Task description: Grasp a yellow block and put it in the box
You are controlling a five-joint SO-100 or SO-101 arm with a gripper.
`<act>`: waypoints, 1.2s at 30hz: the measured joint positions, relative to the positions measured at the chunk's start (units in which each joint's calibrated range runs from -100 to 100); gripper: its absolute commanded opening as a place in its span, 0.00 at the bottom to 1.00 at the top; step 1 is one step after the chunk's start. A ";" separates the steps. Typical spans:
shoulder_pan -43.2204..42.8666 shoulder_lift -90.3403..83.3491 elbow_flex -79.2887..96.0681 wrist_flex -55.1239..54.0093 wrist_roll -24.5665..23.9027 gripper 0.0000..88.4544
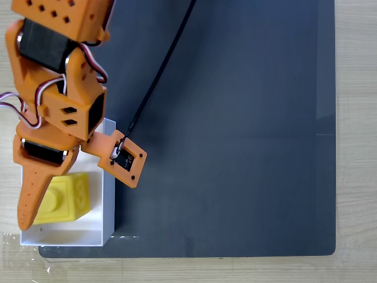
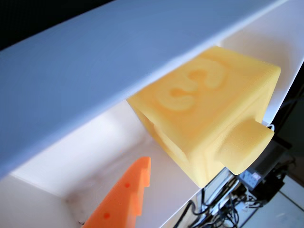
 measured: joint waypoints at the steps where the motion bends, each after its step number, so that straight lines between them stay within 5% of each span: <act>1: 0.00 0.00 0.00 0.00 0.00 0.56; 9: 0.00 -2.28 0.00 0.00 -0.16 0.51; 18: -4.14 -19.47 0.00 11.68 -7.50 0.00; 27: -15.38 -51.75 12.01 36.00 -10.14 0.04; 36: -24.56 -85.80 52.30 35.22 -10.14 0.04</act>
